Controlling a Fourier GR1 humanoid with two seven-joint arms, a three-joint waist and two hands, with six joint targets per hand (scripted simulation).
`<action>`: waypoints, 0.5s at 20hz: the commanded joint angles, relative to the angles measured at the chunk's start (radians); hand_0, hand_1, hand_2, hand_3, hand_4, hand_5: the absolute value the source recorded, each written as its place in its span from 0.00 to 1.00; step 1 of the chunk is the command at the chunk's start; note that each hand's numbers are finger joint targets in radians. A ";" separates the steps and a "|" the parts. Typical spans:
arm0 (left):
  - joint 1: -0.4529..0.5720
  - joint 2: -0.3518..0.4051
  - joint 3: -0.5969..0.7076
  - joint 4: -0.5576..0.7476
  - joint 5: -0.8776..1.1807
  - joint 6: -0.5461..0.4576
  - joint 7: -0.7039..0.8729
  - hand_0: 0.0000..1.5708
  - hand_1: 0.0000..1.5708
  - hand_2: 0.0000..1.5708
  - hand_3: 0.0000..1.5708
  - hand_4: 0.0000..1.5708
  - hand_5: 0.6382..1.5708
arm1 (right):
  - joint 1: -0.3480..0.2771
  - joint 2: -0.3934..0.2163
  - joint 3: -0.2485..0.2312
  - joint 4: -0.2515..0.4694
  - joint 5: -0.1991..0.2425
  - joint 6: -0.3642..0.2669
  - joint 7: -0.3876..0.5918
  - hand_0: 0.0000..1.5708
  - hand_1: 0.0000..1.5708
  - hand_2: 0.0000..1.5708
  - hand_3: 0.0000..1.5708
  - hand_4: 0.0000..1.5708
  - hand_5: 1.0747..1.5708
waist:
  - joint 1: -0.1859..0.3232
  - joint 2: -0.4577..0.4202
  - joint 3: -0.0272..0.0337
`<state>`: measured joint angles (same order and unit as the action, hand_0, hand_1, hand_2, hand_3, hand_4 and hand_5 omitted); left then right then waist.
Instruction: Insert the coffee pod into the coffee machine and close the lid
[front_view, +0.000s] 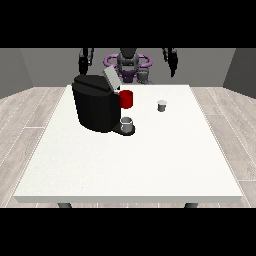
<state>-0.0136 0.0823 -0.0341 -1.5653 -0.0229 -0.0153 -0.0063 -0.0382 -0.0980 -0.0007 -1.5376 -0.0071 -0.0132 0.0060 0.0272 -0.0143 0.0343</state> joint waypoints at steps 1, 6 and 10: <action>-0.009 0.001 0.006 0.014 -0.020 0.013 -0.032 0.00 0.00 0.00 0.00 0.15 1.00 | 0.018 0.019 0.008 0.011 -0.011 0.010 -0.013 0.00 0.00 0.00 0.00 0.08 1.00 | -0.023 0.005 -0.0341; 0.123 -0.006 0.010 -0.004 0.058 -0.083 -0.205 0.00 0.00 0.00 0.00 0.15 1.00 | 0.096 -0.005 -0.009 0.011 -0.018 0.033 -0.011 0.00 0.00 0.00 0.00 0.08 1.00 | -0.008 -0.052 -0.0346; 0.052 0.064 -0.001 -0.039 -0.025 -0.078 -0.139 0.00 0.00 0.00 0.00 0.20 1.00 | 0.027 0.044 -0.110 0.034 -0.029 -0.091 -0.139 0.00 0.00 0.00 0.00 0.06 1.00 | -0.012 -0.025 -0.0338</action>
<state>0.0530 0.1082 -0.0289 -1.5806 -0.0212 -0.0682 -0.1348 0.0143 -0.0665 -0.0560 -1.5308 -0.0207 -0.0675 -0.0545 0.0044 -0.0552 0.0028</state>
